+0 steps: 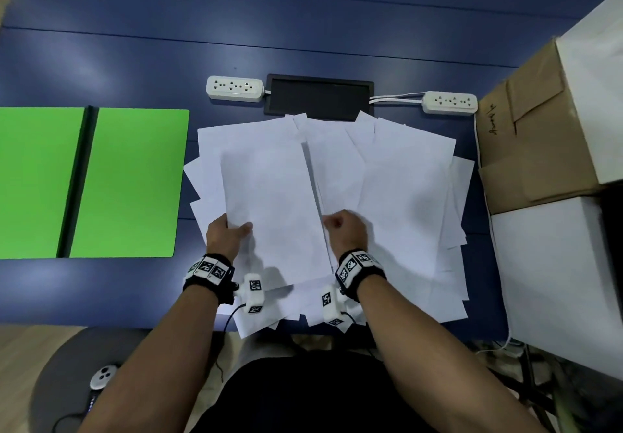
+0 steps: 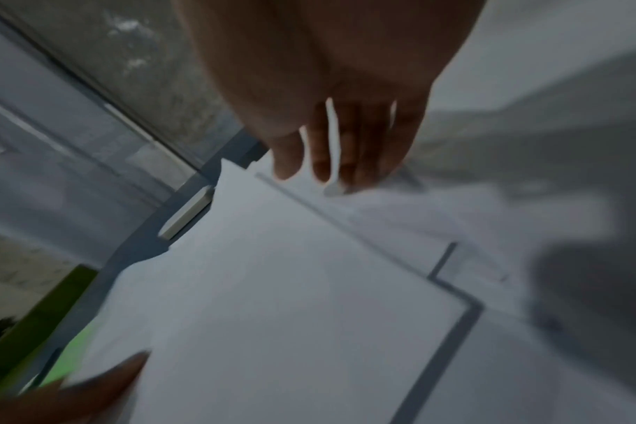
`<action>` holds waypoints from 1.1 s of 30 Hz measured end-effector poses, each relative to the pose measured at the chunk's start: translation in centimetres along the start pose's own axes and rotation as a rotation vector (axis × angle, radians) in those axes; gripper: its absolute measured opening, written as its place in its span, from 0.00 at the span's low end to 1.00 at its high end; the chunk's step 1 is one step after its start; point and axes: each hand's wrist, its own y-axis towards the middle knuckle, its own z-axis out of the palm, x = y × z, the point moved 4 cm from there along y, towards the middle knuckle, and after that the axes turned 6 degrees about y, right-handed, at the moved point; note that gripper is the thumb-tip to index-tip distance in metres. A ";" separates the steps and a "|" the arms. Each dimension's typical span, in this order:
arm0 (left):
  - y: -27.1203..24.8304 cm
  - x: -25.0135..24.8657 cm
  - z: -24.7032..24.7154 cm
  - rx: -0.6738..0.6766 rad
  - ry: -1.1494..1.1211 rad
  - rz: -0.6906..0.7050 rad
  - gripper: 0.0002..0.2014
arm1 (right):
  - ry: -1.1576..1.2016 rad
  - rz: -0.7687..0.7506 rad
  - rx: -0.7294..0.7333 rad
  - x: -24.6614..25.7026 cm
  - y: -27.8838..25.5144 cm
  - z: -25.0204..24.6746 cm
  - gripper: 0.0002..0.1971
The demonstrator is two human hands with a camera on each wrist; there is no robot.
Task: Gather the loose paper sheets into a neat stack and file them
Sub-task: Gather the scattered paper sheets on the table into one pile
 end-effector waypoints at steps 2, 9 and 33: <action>-0.1 0.6 -0.3 0.000 -0.037 -0.019 0.14 | -0.290 0.178 -0.215 -2.5 0.8 -2.9 0.21; -1.5 0.9 -0.5 0.018 -0.102 0.015 0.12 | -0.259 0.616 -0.501 -10.0 1.4 -12.6 0.52; -0.4 2.6 -0.1 0.030 -0.049 0.041 0.10 | -0.621 -0.439 -0.144 -1.8 6.2 -15.7 0.12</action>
